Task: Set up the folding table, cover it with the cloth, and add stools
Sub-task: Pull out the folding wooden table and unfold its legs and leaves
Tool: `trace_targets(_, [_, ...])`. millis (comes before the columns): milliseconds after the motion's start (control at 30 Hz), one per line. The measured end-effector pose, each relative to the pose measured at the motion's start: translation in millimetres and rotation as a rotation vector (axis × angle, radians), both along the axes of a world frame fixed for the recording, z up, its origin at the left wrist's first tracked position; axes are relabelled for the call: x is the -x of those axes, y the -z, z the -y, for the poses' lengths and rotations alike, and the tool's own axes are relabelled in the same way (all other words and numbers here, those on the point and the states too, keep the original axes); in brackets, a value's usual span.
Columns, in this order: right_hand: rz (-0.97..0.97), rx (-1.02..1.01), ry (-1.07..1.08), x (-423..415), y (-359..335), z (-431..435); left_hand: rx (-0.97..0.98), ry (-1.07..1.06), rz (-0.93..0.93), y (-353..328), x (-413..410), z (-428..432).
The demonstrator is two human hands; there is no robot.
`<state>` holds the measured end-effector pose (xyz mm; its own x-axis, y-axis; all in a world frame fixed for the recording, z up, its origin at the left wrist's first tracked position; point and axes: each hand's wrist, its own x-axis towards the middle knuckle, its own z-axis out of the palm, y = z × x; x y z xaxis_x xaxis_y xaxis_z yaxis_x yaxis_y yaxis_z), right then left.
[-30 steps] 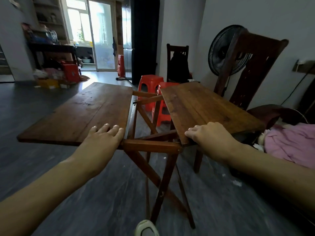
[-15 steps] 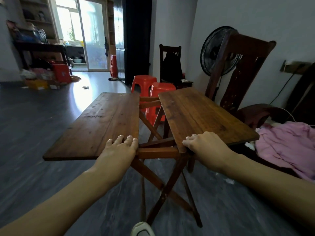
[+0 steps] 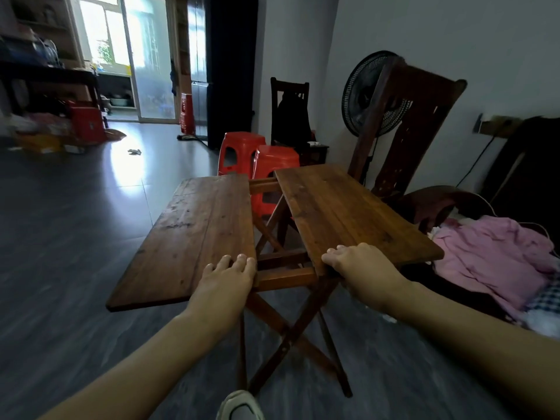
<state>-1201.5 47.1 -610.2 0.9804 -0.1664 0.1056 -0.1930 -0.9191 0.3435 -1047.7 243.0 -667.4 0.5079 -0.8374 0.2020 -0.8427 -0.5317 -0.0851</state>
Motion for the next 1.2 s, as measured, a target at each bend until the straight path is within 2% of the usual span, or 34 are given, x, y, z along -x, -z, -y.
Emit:
trace_targets(367, [0.134,-0.102,0.031,8.1,17.5,11.3,0.091,0.067,-0.026,5.5,-5.7,1.2])
trace_targets(633, [-0.02,0.059,-0.05,2.5,21.2,22.8,0.046,-0.033,-0.095,11.0,-5.0,5.5])
trace_targets(800, [-0.033,0.046,-0.072,-1.2,29.4,21.2,0.076,-0.055,-0.133,17.9,-1.6,20.1])
trace_targets(933, [-0.091,0.039,-0.137,-10.2,41.5,7.3,0.028,-0.058,-0.179,32.2,1.0,24.2])
trace_targets(1200, [-0.082,0.034,-0.196,-26.3,36.7,1.5,0.0,-0.059,-0.208,24.4,-10.3,31.3])
